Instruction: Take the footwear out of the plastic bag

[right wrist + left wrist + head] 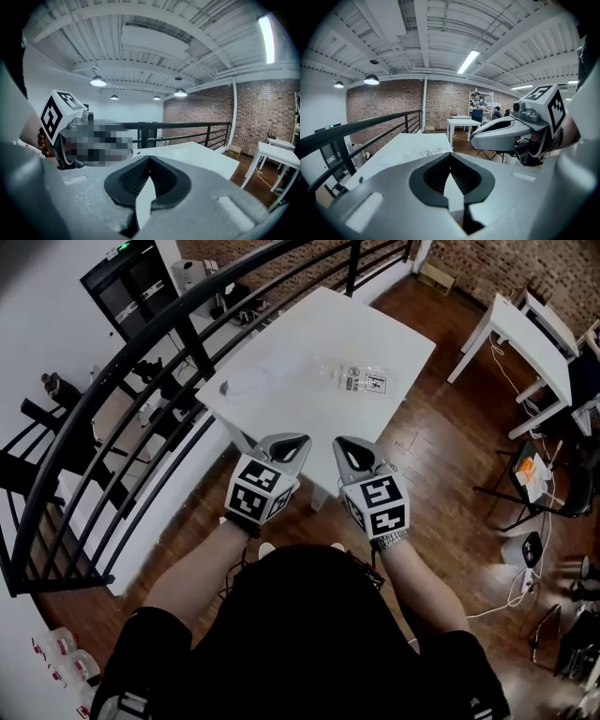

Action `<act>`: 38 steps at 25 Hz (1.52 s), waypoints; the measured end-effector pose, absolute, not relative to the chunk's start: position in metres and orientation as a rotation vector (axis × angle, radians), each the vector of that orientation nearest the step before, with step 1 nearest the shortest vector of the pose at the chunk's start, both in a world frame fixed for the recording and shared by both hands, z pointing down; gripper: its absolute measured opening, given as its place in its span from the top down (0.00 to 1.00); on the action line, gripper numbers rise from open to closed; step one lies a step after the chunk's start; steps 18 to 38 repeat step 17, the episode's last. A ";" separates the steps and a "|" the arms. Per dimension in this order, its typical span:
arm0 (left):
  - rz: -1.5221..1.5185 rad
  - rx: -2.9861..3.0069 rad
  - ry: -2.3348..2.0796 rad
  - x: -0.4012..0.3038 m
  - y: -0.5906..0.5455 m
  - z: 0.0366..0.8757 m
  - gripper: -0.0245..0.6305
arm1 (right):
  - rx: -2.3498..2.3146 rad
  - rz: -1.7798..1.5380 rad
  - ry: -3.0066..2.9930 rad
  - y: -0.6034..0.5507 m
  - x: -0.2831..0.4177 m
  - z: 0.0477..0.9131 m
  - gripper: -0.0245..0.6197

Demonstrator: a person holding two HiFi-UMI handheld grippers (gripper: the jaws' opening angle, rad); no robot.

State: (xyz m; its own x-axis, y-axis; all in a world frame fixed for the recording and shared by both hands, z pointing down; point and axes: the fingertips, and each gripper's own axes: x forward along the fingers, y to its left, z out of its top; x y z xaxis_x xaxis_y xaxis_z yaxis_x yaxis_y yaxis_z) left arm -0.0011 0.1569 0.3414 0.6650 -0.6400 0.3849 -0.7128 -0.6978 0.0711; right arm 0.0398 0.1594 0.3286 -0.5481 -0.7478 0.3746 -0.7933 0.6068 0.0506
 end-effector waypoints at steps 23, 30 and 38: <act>0.481 2.673 -1.091 -0.021 0.158 0.341 0.94 | 1.248 0.161 -2.461 0.159 0.020 0.328 0.97; 0.481 2.673 -1.091 -0.021 0.158 0.341 0.94 | 1.248 0.161 -2.461 0.159 0.020 0.328 0.97; 0.481 2.673 -1.091 -0.021 0.158 0.341 0.94 | 1.248 0.161 -2.461 0.159 0.020 0.328 0.97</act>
